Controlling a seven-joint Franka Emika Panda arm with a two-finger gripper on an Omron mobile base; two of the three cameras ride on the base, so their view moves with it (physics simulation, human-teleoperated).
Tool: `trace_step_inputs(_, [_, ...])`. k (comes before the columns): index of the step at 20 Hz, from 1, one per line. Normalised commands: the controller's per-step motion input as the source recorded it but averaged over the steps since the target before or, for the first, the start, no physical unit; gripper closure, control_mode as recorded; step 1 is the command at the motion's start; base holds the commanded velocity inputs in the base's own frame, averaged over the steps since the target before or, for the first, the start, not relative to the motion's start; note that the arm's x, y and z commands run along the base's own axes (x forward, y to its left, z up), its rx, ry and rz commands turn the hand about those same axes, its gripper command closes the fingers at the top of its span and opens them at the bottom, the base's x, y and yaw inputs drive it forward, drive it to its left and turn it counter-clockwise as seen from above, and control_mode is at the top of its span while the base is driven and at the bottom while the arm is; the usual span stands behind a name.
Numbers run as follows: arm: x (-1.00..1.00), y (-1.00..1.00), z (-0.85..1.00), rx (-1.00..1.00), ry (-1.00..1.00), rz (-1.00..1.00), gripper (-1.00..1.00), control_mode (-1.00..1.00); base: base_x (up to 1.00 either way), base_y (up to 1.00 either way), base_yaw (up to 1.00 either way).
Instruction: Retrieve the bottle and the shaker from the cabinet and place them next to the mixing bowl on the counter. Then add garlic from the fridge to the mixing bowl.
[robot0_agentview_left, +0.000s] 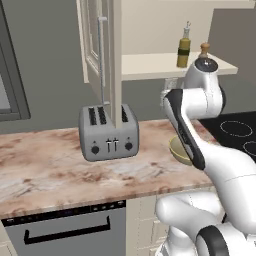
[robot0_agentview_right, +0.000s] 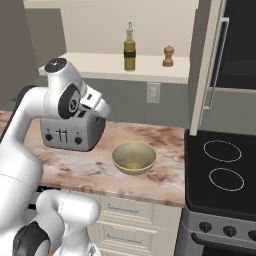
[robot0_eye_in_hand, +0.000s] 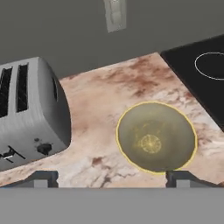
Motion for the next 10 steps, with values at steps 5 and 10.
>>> trace_step_inputs(5, [0.0, -0.14, 0.56, 0.06, -0.29, -0.15, -1.0, -1.0, 0.0, 0.0, 0.0])
trace_step_inputs(10, [0.0, -0.64, 0.63, 0.07, 0.0, 0.05, -1.0, -1.0, 0.0, 0.0, 0.0])
